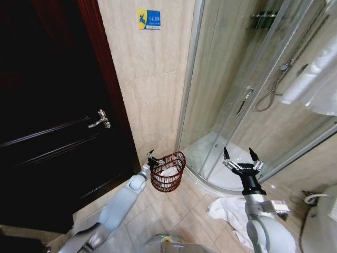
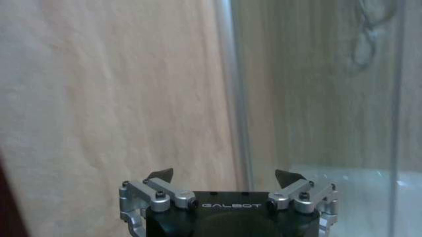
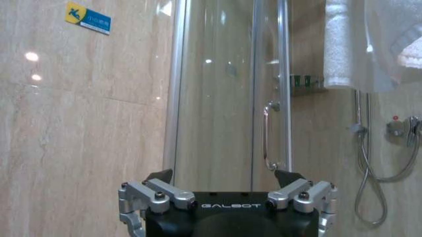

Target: Discard the used towel into the hamper.

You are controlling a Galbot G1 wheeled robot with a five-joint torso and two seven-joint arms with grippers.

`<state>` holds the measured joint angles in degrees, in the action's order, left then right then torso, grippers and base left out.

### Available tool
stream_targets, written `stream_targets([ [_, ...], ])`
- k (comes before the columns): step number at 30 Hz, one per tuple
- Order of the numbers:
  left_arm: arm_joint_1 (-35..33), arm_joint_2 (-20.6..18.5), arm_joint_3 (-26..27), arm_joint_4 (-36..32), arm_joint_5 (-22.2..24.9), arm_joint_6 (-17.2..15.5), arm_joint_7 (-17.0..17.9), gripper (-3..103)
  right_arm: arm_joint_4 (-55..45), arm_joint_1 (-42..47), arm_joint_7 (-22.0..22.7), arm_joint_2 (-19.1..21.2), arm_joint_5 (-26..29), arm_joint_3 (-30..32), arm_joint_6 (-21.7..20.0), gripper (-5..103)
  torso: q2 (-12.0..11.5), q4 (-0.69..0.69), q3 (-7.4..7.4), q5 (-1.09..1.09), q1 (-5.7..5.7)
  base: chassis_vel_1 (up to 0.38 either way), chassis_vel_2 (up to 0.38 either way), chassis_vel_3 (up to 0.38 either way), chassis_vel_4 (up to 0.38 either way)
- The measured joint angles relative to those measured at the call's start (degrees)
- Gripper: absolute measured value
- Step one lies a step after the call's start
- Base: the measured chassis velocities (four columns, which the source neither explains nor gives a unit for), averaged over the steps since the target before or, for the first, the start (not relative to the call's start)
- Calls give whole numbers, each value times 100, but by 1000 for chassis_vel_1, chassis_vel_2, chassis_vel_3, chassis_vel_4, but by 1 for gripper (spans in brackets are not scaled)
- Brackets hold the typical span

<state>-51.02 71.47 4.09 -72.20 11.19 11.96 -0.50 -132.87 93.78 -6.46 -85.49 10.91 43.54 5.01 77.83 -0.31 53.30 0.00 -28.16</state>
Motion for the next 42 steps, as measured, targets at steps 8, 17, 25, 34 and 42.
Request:
stream_targets([
  [8, -515, -88, 593, -739, 169, -28, -2, 100, 33, 31, 0, 9, 11, 20, 9, 100, 0, 0, 0, 0, 0, 0, 0, 0, 0],
  [17, -1124, -267, 1331, -1824, 800, -269, -8, 100, 42, 22, -18, -12, 18, -7, 27, 100, 0, 0, 0, 0, 0, 0, 0, 0, 0],
  [25, -1562, -518, 1811, -2774, 1516, -615, 198, 100, 31, 0, -18, 51, 104, 42, -2, 100, -1, 0, 0, 0, -1, 0, 0, 0, 0],
  [34, -2126, -693, 2329, -3830, 1750, -1024, 474, 100, 49, -46, -103, 75, 195, 46, -55, 100, -1, 0, 0, -1, -1, 0, 0, 0, 0],
  [42, -2669, -222, 3253, -4586, 1010, -1614, 449, 100, 97, -57, -266, 25, 232, 98, -105, 100, -1, 1, 0, 0, 0, 0, 0, 0, 0],
])
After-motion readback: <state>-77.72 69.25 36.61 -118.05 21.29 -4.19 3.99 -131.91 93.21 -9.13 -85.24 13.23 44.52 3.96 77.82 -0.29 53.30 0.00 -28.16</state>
